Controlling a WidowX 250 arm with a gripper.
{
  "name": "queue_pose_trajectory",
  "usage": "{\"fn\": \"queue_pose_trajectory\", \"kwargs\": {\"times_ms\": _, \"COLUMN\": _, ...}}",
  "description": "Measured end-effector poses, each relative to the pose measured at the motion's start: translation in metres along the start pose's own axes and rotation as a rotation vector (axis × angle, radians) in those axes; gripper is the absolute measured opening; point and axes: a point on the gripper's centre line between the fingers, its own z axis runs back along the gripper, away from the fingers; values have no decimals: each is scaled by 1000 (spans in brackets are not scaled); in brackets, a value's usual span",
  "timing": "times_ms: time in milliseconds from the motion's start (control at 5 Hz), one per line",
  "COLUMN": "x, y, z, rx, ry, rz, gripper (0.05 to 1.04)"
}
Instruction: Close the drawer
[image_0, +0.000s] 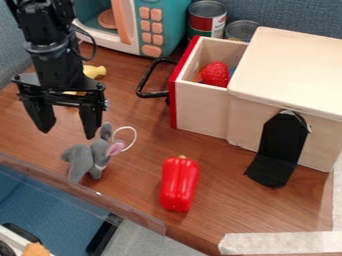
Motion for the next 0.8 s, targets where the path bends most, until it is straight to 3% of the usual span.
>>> {"fn": "queue_pose_trajectory", "kwargs": {"times_ms": 200, "x": -1, "y": -1, "z": -5, "rx": -3, "ry": 24, "rz": 4, "gripper": 1000}}
{"fn": "queue_pose_trajectory", "kwargs": {"times_ms": 400, "x": 18, "y": -13, "z": -2, "rx": 2, "ry": 76, "rz": -22, "gripper": 1000}}
{"fn": "queue_pose_trajectory", "kwargs": {"times_ms": 600, "x": 66, "y": -22, "z": 3, "rx": -20, "ry": 107, "rz": 21, "gripper": 1000}}
{"fn": "queue_pose_trajectory", "kwargs": {"times_ms": 800, "x": 114, "y": -31, "z": 10, "rx": -45, "ry": 78, "rz": 73, "gripper": 1000}}
